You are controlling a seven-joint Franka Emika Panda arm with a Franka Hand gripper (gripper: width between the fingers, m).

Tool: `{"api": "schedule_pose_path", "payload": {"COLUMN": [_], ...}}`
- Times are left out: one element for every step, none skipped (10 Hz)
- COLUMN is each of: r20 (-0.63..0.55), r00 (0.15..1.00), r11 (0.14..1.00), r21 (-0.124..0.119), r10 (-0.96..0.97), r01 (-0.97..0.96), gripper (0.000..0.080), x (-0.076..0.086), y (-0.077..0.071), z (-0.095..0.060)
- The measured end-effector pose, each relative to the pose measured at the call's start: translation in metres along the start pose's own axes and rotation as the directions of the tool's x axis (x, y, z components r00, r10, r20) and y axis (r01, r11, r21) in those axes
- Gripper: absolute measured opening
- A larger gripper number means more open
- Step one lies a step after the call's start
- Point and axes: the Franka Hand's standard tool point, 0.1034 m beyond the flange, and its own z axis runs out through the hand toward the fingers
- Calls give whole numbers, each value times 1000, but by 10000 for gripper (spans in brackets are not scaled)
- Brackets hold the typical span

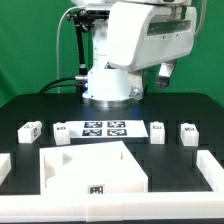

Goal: Assemble one leg

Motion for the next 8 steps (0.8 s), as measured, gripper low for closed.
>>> {"api": "schedule_pose_path", "payload": {"r20": [20,20,20,20,20,20,20,15], "r00": [1000,999,999,999,999,999,999,1000], "r11": [1000,1000,1000,1000,1000,1000,1000,1000], "r21": [-13,-14,-14,-14,-14,-14,-14,-16], "r10": [-24,-25,-25,-25,-25,-25,-25,-27], "r01": [25,26,26,25,25,25,25,27], "gripper": [650,650,650,650,650,650,650,650], "x": [-1,-1,-1,-1,-1,-1,-1,-2], "y": [1,1,1,1,1,1,1,1], "z": [0,0,0,0,0,0,0,1]}}
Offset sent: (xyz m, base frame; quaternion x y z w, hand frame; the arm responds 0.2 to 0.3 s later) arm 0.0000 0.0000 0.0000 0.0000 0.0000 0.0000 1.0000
